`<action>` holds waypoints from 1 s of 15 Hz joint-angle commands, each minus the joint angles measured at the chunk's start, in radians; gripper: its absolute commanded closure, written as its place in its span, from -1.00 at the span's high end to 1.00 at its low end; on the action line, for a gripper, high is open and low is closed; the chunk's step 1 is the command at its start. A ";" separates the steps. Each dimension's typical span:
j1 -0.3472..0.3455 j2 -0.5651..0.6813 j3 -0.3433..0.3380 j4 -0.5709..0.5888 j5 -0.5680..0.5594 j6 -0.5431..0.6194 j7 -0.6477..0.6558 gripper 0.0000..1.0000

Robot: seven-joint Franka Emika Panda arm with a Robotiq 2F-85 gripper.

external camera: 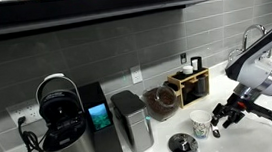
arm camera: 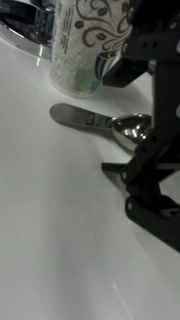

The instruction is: Pick up the spoon and use to it to move a spoon of coffee from the coffee jar and put it in the styrofoam cup

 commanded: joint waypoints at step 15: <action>0.061 -0.319 0.030 0.152 -0.676 -0.274 0.132 1.00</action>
